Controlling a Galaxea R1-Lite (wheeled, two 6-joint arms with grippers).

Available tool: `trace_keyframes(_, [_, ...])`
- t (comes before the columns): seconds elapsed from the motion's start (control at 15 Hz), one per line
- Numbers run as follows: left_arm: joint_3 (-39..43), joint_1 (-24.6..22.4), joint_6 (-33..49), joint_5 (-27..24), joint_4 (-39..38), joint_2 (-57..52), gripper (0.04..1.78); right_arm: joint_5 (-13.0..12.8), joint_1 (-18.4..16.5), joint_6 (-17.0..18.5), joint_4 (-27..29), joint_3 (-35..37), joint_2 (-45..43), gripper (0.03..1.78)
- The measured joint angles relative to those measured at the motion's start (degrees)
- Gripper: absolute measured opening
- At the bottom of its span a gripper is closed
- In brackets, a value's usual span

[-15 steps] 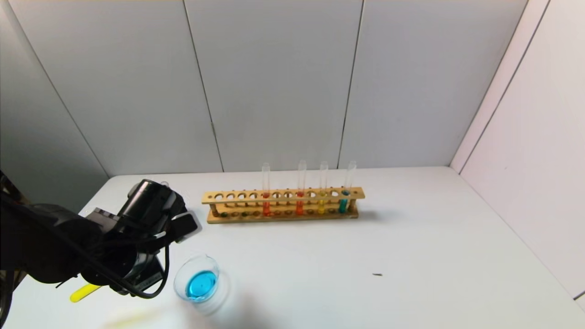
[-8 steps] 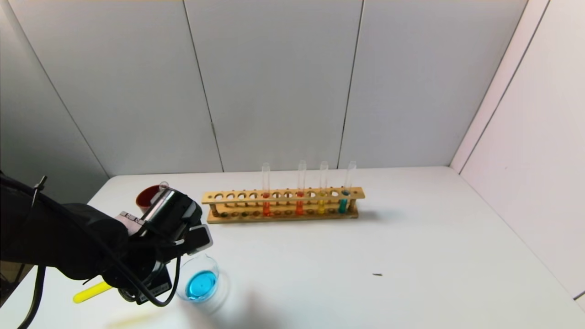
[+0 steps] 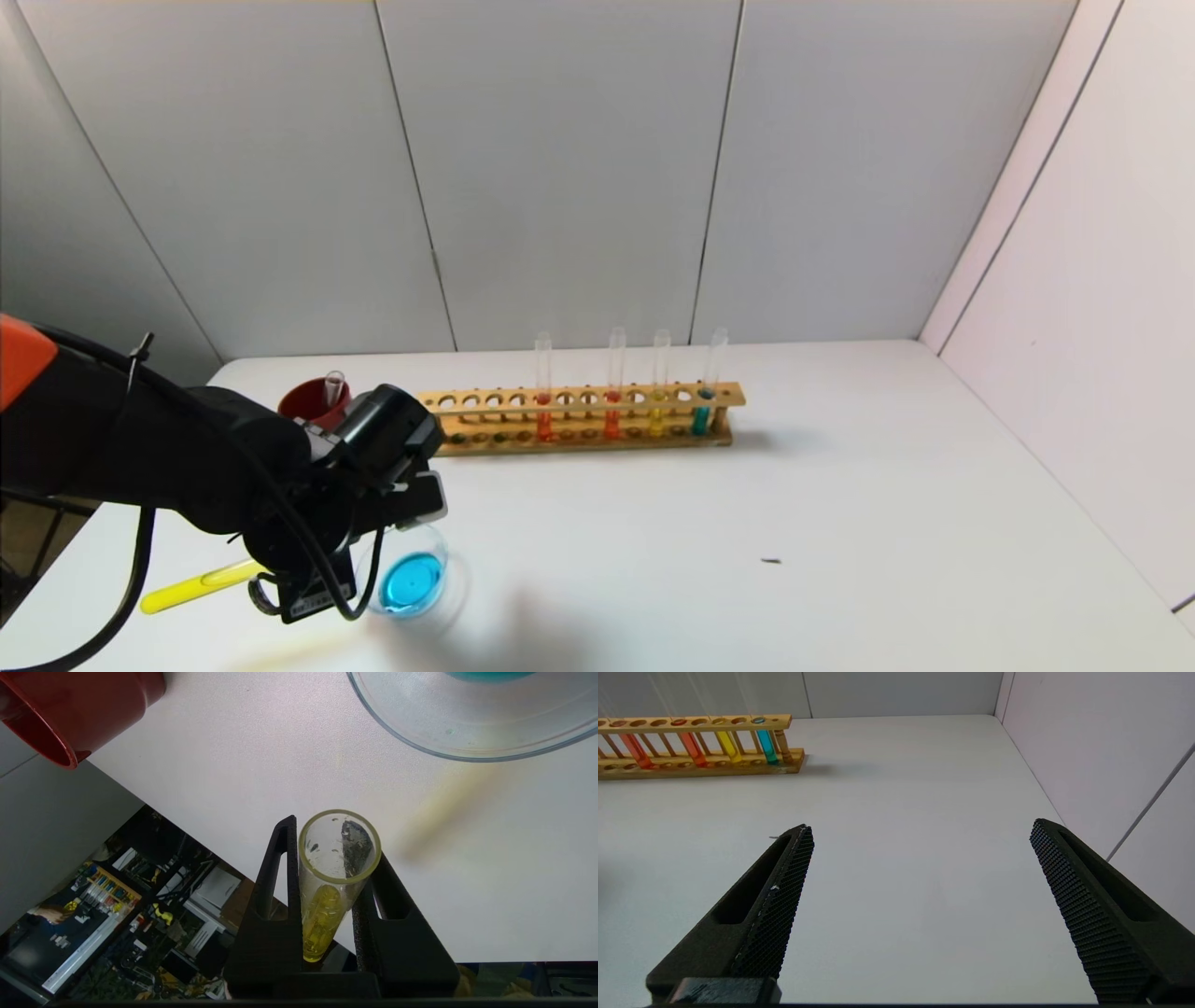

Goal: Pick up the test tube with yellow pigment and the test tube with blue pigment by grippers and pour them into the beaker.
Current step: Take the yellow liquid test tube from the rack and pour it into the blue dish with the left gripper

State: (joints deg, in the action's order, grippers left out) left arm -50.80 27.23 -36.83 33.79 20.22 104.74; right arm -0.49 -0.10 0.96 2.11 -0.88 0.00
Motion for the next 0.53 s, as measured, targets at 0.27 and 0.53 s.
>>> trace_keyframes(0.27, [-0.5, 0.2, 0.0, 0.0, 0.1, 2.3, 0.34, 0.0, 0.0, 0.0, 0.0, 0.0, 0.0, 1.7])
trace_keyframes(0.53, [-1.9, 0.2, 0.0, 0.6, 3.3, 3.3, 0.34, 0.0, 0.0, 0.0, 0.0, 0.0, 0.0, 1.7])
